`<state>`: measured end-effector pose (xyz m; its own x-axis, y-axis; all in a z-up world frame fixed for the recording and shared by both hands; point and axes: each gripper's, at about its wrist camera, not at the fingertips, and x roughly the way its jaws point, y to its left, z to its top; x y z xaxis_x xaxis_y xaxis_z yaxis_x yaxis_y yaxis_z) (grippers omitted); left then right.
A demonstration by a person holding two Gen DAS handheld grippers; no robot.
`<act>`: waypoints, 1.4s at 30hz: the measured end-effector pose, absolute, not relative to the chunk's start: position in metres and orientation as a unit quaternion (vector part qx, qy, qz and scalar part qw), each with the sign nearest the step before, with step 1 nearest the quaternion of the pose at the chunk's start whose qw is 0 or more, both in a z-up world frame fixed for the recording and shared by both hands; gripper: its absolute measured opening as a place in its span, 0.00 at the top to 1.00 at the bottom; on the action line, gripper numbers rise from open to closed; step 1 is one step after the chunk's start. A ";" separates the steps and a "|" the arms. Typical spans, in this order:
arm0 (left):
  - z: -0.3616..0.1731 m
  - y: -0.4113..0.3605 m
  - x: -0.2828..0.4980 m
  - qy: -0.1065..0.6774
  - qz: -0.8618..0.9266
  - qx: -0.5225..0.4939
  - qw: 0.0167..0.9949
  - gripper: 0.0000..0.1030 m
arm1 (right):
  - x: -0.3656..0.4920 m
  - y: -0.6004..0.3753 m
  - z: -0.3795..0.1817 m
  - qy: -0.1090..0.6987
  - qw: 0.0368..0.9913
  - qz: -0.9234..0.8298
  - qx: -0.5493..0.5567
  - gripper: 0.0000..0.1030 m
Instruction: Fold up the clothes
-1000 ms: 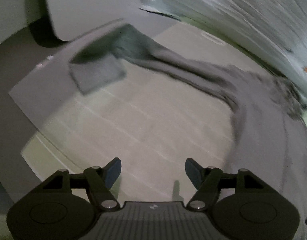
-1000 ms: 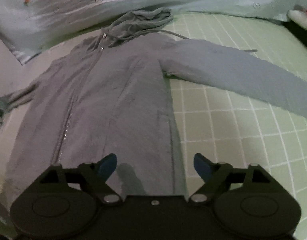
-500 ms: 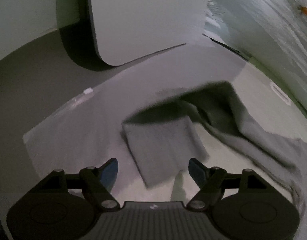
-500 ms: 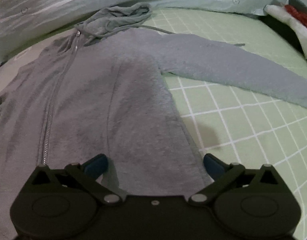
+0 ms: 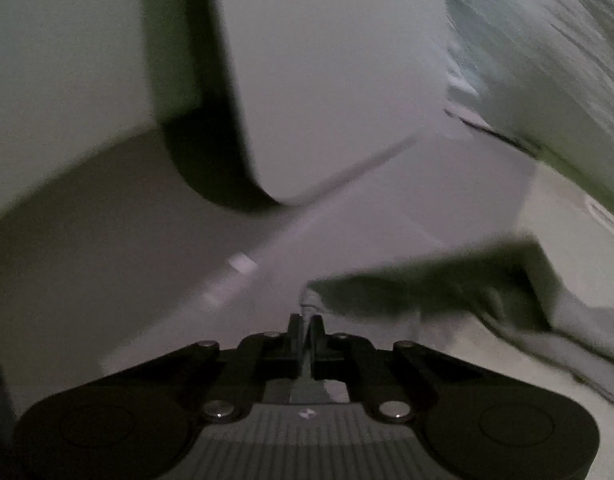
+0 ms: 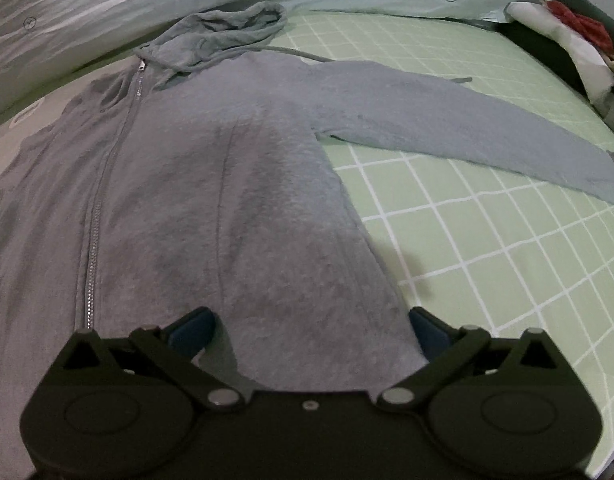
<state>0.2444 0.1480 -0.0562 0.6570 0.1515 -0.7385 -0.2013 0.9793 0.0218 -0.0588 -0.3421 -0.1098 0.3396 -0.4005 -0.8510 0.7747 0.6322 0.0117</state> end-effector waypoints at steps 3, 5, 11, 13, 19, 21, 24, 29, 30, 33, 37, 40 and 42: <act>-0.030 0.172 0.247 0.385 0.124 -0.042 0.914 0.96 | -0.060 -0.341 -0.110 0.436 0.791 -0.372 0.213 0.00; -0.015 0.182 0.253 0.377 0.127 -0.035 0.917 0.93 | -0.060 -0.341 -0.110 0.436 0.791 -0.372 0.213 0.00; -0.004 0.175 0.292 0.355 0.167 0.032 0.919 0.57 | -0.059 -0.341 -0.110 0.435 0.790 -0.375 0.215 0.00; -0.008 0.177 0.304 0.366 0.169 0.014 0.915 0.42 | -0.059 -0.340 -0.109 0.435 0.789 -0.376 0.216 0.00; -0.035 0.179 0.302 0.409 0.162 -0.019 0.898 0.32 | -0.061 -0.337 -0.110 0.430 0.789 -0.381 0.217 0.00; -0.049 0.181 0.299 0.429 0.152 -0.030 0.890 0.32 | -0.061 -0.336 -0.110 0.427 0.790 -0.384 0.217 0.00; -0.067 0.188 0.301 0.440 0.156 -0.065 0.882 0.32 | -0.061 -0.336 -0.111 0.426 0.789 -0.385 0.217 0.00; -0.084 0.197 0.308 0.445 0.176 -0.102 0.872 0.33 | -0.060 -0.337 -0.110 0.427 0.788 -0.386 0.219 0.00; -0.086 0.197 0.307 0.440 0.178 -0.107 0.874 0.38 | -0.060 -0.337 -0.110 0.427 0.788 -0.386 0.220 0.00; -0.086 0.193 0.303 0.422 0.178 -0.092 0.884 0.68 | -0.060 -0.336 -0.110 0.425 0.787 -0.388 0.220 0.00; -0.078 0.193 0.297 0.411 0.168 -0.083 0.892 0.90 | -0.061 -0.336 -0.111 0.422 0.788 -0.391 0.220 0.00; -0.064 0.195 0.283 0.395 0.170 -0.083 0.899 0.91 | -0.061 -0.335 -0.111 0.420 0.789 -0.391 0.219 0.00; -0.051 0.196 0.267 0.380 0.173 -0.084 0.905 0.91 | -0.062 -0.335 -0.111 0.419 0.790 -0.391 0.218 0.00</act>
<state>0.2670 0.1955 -0.0508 0.6518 0.2502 -0.7159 -0.3773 0.9259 -0.0200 -0.0620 -0.3349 -0.1112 0.3438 -0.4348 -0.8323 0.8004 0.5992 0.0176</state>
